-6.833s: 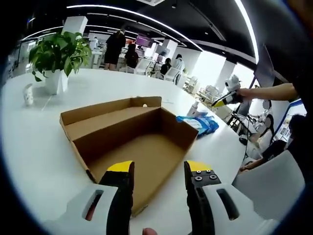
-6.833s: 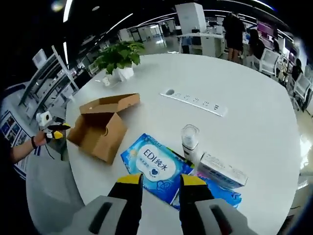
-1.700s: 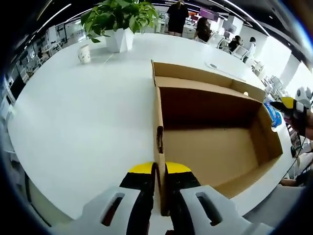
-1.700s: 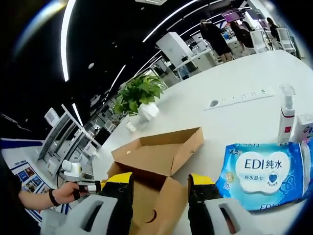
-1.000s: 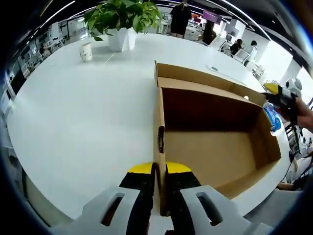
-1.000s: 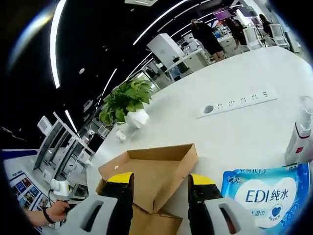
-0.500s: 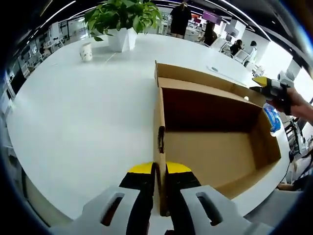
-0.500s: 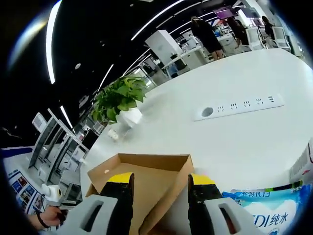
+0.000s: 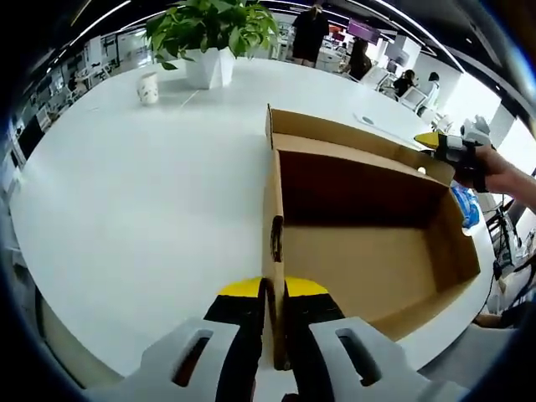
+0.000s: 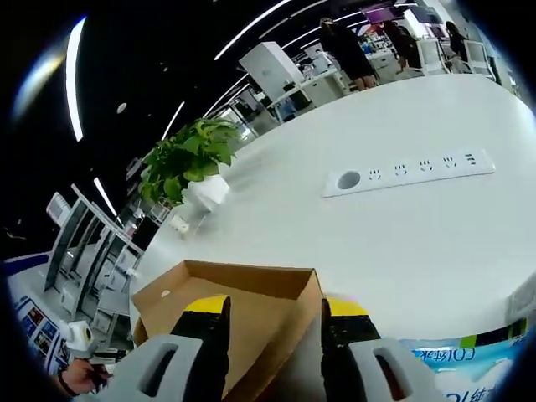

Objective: Operate the shoe box by opening the lid, removing the specified soft item, and placing it in the target area until the item is outside and the box remains undamaged.

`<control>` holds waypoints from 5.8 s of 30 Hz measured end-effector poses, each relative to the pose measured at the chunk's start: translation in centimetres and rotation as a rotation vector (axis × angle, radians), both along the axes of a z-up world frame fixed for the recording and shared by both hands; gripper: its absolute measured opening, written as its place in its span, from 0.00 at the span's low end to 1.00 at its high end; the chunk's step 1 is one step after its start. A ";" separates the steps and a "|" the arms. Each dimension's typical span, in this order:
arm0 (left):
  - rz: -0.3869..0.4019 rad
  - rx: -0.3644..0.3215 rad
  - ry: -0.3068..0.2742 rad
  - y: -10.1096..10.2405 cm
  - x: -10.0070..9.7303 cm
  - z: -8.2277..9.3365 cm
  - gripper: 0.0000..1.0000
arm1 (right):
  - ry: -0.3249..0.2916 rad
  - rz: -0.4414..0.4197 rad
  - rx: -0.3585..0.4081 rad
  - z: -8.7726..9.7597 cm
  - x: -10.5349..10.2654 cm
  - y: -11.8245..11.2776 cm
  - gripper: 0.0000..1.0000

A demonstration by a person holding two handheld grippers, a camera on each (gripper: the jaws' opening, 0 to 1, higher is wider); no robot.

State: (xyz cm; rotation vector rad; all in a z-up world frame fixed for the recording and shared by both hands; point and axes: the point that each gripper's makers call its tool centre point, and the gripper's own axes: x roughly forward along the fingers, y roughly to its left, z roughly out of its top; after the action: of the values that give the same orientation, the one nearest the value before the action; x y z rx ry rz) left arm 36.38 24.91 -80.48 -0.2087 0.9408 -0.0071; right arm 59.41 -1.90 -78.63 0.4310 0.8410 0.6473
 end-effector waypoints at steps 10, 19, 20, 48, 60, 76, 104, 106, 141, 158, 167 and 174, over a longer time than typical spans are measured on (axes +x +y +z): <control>0.000 -0.001 -0.002 0.1 0.1 -0.1 0.05 | 0.060 -0.001 -0.077 -1.8 0.7 0.1 0.36; -0.003 0.008 -0.004 0.0 0.1 -0.1 0.05 | 0.099 0.044 -0.185 -3.1 0.6 0.4 0.30; -0.004 0.009 -0.004 0.0 0.1 0.0 0.05 | 0.100 0.047 -0.198 -3.1 0.5 0.4 0.28; -0.013 0.026 -0.008 -0.3 0.0 0.0 0.05 | 0.034 0.023 -0.372 0.8 0.4 -1.2 0.02; -0.009 0.028 -0.011 -0.3 0.1 0.1 0.05 | -0.054 0.021 -0.358 4.7 0.3 -1.3 0.00; -0.001 0.029 -0.014 -0.4 0.1 0.2 0.05 | -0.132 0.020 -0.334 8.3 -0.9 -1.6 0.00; 0.032 0.018 -0.008 -0.9 0.0 0.4 0.05 | -0.322 0.060 -0.367 13.6 -4.4 -1.2 0.00; 0.039 0.012 -0.008 -1.0 -0.1 0.5 0.05 | -0.328 0.057 -0.362 14.0 -5.0 -1.3 0.00; 0.182 -0.070 -0.039 -1.4 0.9 0.9 0.06 | -0.442 0.028 -0.380 15.3 -7.4 -2.4 0.00; 0.221 -0.082 -0.049 -1.6 1.4 0.8 0.06 | -0.513 0.031 -0.404 15.6 -9.6 -2.5 0.00; 0.233 -0.086 -0.051 -1.7 1.8 0.9 0.06 | -0.549 0.024 -0.410 15.5 -10.7 -2.6 0.00; 0.225 -0.085 -0.053 -1.7 1.8 0.8 0.06 | -0.563 0.024 -0.422 15.3 -11.8 -2.7 0.00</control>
State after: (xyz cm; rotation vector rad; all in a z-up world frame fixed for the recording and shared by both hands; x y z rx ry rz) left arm 38.20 23.21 -79.65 -0.3899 0.8612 0.1543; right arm 47.65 -4.62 -63.37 -0.1458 0.4244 0.5545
